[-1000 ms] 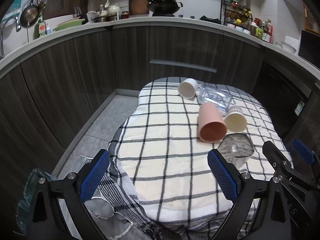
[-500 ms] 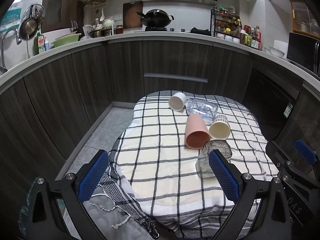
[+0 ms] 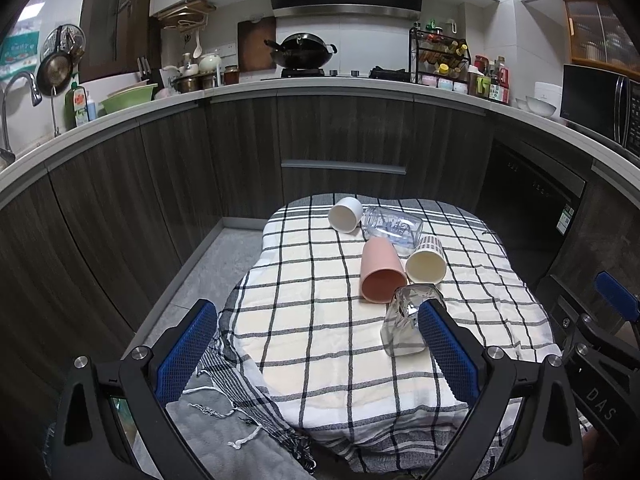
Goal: Flip cup upside down
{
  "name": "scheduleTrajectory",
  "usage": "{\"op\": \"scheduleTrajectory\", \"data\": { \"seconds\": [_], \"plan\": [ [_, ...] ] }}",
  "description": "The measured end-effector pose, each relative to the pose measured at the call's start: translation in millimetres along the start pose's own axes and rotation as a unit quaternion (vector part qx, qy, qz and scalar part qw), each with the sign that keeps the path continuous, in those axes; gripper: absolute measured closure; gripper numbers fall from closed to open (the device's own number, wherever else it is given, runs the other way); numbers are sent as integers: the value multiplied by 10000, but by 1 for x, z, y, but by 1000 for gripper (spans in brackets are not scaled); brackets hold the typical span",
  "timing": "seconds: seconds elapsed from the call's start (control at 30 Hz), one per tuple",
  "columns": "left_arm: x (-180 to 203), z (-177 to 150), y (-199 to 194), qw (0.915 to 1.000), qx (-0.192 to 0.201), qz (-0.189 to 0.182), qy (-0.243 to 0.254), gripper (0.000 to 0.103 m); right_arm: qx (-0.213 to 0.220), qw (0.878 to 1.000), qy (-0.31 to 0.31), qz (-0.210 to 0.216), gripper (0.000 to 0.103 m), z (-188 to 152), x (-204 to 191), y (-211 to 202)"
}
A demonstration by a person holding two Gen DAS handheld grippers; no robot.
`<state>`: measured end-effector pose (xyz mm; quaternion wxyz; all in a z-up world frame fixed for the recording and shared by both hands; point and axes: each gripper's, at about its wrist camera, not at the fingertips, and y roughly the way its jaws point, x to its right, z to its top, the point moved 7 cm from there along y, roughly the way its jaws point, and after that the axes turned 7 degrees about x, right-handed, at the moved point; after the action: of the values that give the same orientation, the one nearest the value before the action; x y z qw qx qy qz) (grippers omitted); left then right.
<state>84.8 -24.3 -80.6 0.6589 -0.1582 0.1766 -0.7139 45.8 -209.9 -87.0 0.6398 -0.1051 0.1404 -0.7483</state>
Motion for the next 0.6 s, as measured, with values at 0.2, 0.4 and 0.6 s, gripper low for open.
{"op": "scheduleTrajectory", "data": {
  "seconds": [0.2,0.4,0.6],
  "plan": [
    [0,1,-3,10000,33,13,-1,0,1,10000,39,-4,16,0,3,-2],
    [-1,3,-4,10000,53,28,-16,0,20,10000,37,-10,16,0,4,-4],
    [-2,5,-5,10000,60,16,-9,0,25,10000,37,-12,16,1,4,-5]
  ]
}}
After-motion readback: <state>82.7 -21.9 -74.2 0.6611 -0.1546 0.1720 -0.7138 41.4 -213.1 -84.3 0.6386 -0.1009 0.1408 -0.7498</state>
